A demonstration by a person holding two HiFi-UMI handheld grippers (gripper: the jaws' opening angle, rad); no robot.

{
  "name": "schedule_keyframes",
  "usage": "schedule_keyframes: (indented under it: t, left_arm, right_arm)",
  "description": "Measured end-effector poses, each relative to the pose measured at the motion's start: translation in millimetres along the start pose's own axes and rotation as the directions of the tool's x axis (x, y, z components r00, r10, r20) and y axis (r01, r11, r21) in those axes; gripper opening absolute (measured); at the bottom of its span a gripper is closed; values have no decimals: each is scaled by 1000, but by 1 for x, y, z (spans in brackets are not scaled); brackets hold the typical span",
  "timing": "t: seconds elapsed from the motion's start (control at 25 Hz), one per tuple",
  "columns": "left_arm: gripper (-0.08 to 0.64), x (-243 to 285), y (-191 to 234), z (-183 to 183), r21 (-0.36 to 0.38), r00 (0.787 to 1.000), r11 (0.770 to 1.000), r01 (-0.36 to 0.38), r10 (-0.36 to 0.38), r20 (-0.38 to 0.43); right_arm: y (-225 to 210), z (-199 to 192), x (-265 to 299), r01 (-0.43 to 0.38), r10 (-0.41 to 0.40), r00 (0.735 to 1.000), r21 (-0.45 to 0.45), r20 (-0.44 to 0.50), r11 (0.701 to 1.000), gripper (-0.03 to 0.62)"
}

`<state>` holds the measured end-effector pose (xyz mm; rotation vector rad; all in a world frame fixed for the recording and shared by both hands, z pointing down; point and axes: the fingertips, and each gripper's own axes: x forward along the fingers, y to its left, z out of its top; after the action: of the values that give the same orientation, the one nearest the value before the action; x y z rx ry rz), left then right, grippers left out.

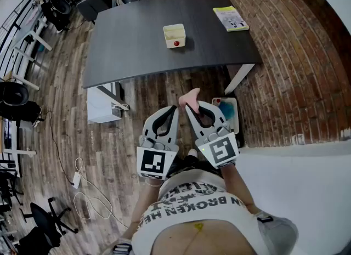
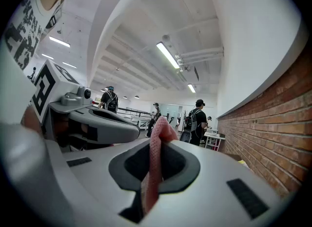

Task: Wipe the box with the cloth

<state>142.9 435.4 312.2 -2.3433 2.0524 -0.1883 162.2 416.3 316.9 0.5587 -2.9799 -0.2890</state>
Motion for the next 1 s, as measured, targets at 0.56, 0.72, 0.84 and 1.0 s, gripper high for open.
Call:
schedule_keyframes:
  t: [0.56,0.72,0.84,1.0]
  left_arm:
    - [8,22,-15,-16,-104,999,995,-3,-1,-39]
    - [8,36,5,-21,-120,999,993,-3,-2,-38]
    - [8,55,24,-25,-110,999,994,3,-7,-32]
    - [8,90,58,-28,-120,999,992,47,-49,-20]
  right_arm:
    - [-12,-17,-4,-75,75,997,-2,-5,997,17]
    - [-23,-20,14,-61,61,998,7,-4,998,17]
    - [-36,-24,34,-44,44,999,-1,-15,999,17]
    - [-60,-32,73,-13,12,999,-9,-40,1000,17]
